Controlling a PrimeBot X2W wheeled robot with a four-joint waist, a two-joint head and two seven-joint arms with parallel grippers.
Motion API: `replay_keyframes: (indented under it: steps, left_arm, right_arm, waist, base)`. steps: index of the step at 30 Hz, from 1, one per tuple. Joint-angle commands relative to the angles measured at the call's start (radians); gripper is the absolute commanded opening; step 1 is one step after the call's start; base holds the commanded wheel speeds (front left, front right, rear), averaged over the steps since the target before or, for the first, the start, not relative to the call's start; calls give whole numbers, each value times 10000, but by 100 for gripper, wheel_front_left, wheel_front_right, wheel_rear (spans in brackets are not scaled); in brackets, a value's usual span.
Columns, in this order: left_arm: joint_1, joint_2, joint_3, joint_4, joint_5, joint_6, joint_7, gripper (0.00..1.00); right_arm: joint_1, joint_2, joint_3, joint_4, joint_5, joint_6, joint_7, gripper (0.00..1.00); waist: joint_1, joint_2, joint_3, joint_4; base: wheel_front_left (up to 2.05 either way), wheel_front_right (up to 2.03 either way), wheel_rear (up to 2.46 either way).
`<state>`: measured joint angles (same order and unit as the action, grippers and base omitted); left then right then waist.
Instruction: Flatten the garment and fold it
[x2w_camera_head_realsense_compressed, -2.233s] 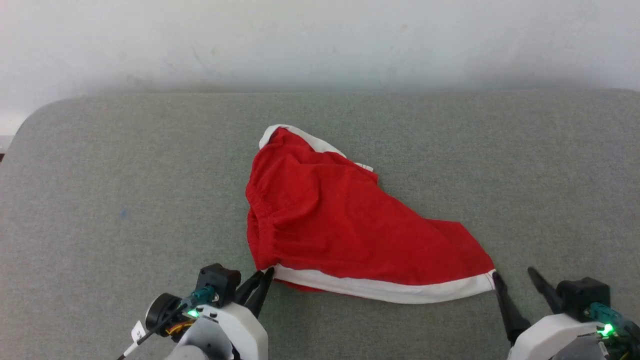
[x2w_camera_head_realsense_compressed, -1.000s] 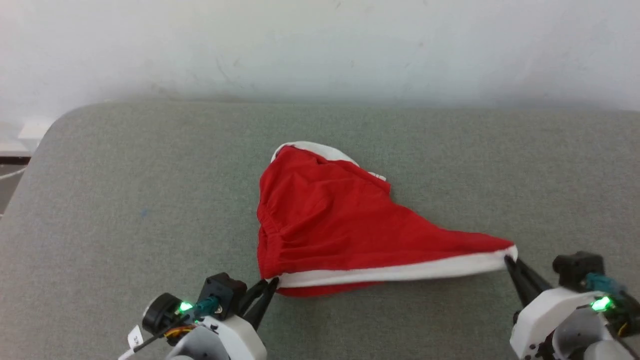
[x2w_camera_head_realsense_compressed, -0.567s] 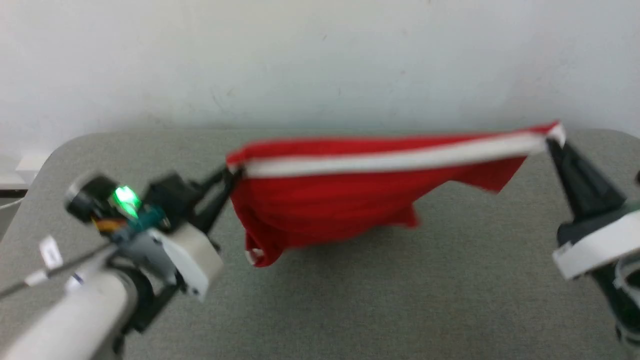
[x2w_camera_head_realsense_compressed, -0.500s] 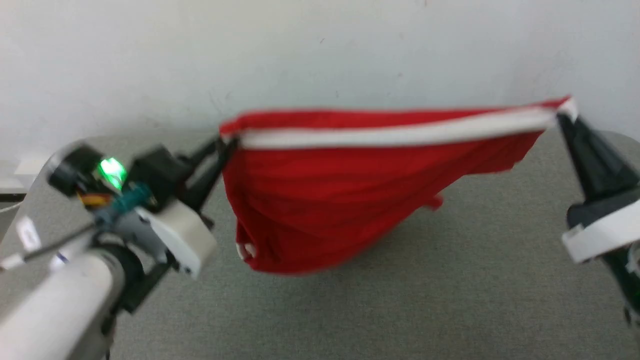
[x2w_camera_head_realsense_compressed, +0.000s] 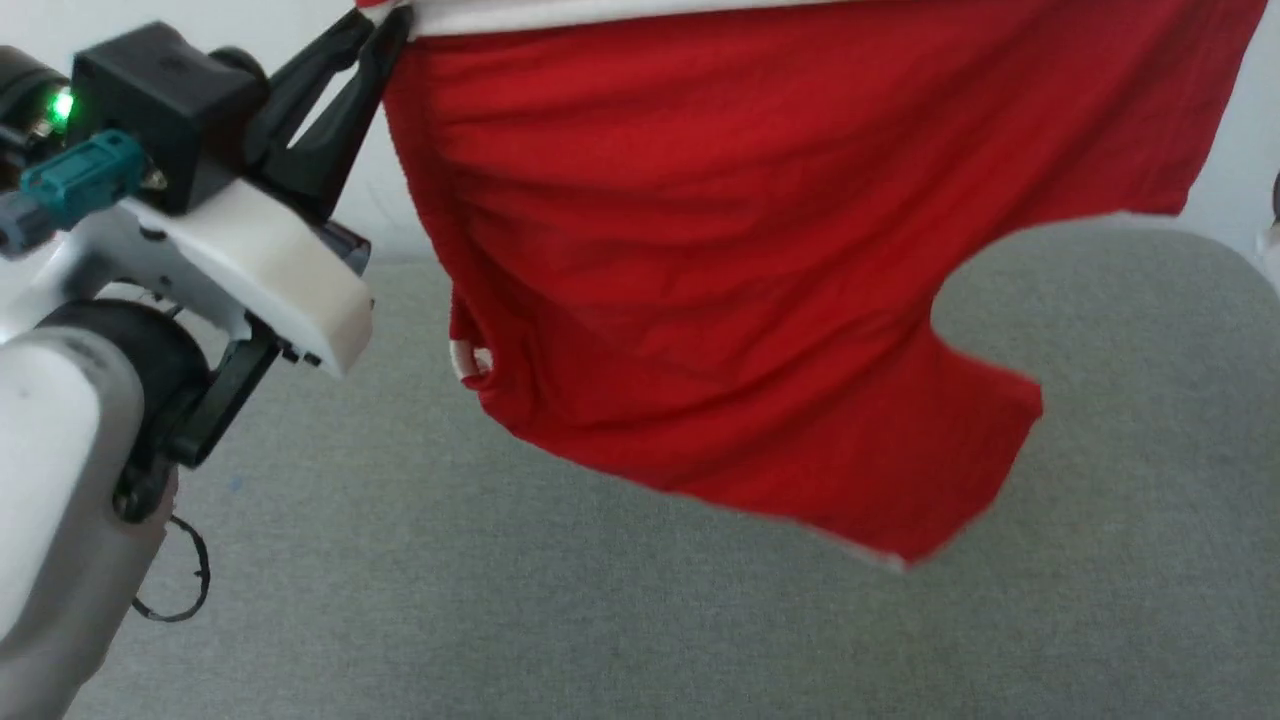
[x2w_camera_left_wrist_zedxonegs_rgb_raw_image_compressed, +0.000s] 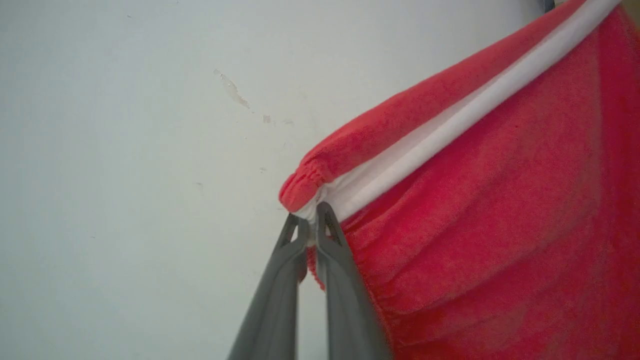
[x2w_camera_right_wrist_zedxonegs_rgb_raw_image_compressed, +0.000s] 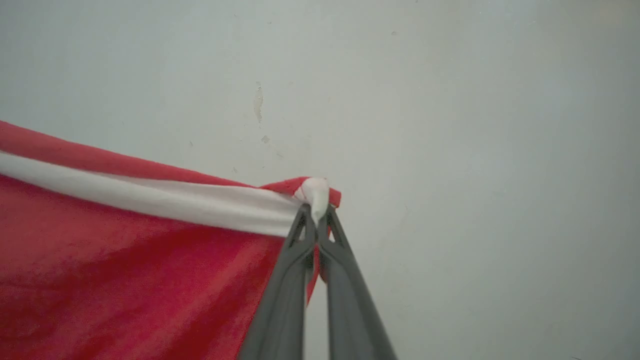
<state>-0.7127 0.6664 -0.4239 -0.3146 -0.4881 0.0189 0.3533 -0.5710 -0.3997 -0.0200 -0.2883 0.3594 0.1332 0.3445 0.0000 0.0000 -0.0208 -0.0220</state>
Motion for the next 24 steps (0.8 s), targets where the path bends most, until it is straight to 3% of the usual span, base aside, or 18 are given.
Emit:
replay_keyframes:
  steps: [1,6,12,18,24]
  left_arm:
    - [-185,-108,74,158,-119,91,92,0]
    - [-944,-349,-8,855,-288,-103,312,0]
    - [-2767,-854,-358,2638,-129,-697,388,0]
    - [-5086,-1369,-724,4937,392,-1159,-131,0]
    - [-6938,-1952,-898,7082,836,-1283,-1161,0]
  right_arm:
    - [-344,-128,74,219,-32,-25,127,0]
    - [-1619,-801,680,1290,-112,-25,131,0]
    - [-3898,-1222,1739,3424,-316,-25,-644,0]
    - [-6451,-806,2454,6171,-778,-25,-1941,0]
    - [-8205,-137,2706,8599,-1402,-25,-3313,0]
  waist:
    - [0,0,502,-233]
    - [0,0,1782,-534]
    - [0,0,3633,-972]
    - [0,0,5066,-1454]
    - [0,0,5750,-1642]
  base:
    - [0,0,0]
    - [0,0,0]
    - [0,0,0]
    - [0,0,0]
    - [0,0,0]
